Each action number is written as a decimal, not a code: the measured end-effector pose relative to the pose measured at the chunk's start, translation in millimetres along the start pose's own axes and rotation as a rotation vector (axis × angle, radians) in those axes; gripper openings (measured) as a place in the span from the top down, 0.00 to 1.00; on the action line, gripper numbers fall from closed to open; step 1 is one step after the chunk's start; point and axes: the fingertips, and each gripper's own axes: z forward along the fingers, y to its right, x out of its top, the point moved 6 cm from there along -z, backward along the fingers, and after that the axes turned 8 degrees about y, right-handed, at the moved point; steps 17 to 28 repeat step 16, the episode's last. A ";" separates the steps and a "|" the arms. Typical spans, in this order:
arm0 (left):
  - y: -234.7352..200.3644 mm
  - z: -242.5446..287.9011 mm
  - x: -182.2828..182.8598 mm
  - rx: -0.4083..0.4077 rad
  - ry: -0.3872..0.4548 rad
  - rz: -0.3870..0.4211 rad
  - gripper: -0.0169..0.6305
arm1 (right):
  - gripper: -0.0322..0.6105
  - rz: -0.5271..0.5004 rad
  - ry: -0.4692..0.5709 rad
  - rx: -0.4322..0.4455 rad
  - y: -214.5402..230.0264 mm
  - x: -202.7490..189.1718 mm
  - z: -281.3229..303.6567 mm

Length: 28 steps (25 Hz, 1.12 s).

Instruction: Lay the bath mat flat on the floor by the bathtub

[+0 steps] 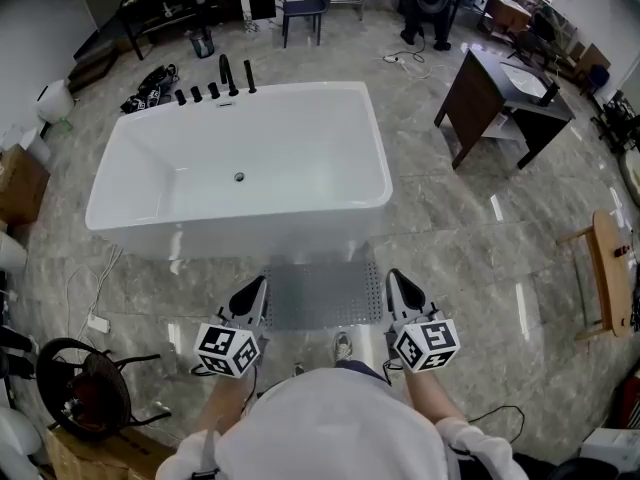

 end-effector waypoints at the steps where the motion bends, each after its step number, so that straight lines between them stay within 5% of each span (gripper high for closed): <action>1: 0.2 -0.2 0.6 0.000 -0.001 0.000 0.92 | 0.90 -0.002 -0.001 0.001 0.2 0.8 0.0; 28: -2.7 6.0 13.7 0.021 0.039 -0.016 0.92 | 0.90 -0.011 0.018 0.007 3.8 10.9 9.0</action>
